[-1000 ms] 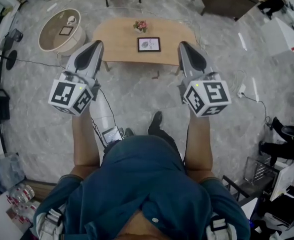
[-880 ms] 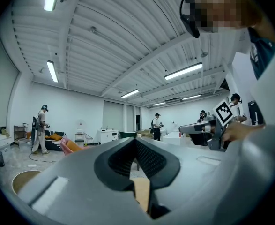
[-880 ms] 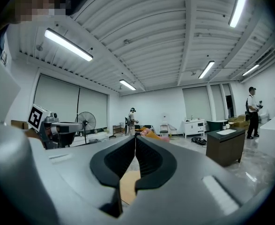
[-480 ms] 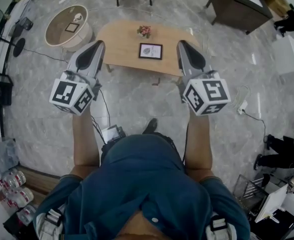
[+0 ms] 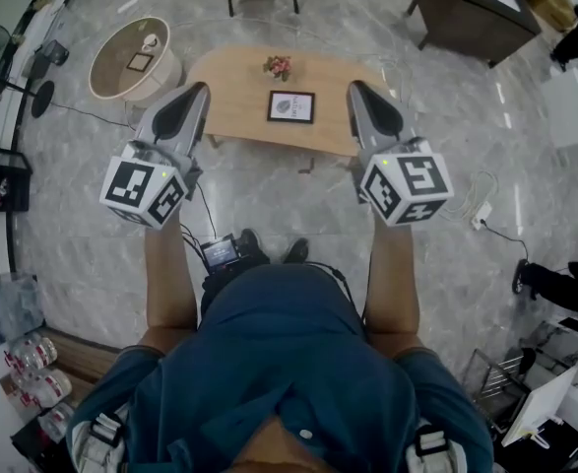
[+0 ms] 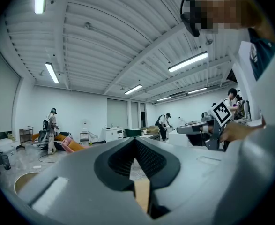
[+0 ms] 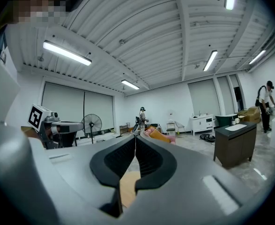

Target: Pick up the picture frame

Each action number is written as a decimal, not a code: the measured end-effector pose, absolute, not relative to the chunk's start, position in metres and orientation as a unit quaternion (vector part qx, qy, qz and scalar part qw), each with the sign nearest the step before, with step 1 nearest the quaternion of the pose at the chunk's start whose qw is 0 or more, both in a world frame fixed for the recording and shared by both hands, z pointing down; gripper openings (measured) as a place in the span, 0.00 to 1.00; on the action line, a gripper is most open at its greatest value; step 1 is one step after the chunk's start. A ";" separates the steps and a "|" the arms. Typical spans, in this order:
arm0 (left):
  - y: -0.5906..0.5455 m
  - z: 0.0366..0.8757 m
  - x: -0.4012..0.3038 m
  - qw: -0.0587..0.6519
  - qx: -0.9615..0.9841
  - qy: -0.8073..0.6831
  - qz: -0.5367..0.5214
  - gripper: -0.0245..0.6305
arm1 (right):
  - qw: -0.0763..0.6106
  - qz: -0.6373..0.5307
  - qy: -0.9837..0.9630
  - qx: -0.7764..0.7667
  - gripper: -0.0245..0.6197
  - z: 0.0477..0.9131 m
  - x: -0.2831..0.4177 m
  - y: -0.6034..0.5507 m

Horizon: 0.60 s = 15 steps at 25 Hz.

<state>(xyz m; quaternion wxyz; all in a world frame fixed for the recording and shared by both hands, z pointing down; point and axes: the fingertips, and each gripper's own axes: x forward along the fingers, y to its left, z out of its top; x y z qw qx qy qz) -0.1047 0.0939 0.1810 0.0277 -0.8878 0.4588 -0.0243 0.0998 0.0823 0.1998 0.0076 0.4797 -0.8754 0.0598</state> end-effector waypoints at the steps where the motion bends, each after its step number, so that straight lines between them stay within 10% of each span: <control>1: 0.090 0.182 -0.101 0.027 -0.889 0.456 -0.024 0.04 | 0.009 0.061 -0.874 0.481 0.06 0.201 0.102 0.080; 15: -0.002 0.196 -0.063 0.010 -0.923 0.384 -0.015 0.04 | 0.026 0.074 -0.836 0.543 0.06 0.217 0.135 0.021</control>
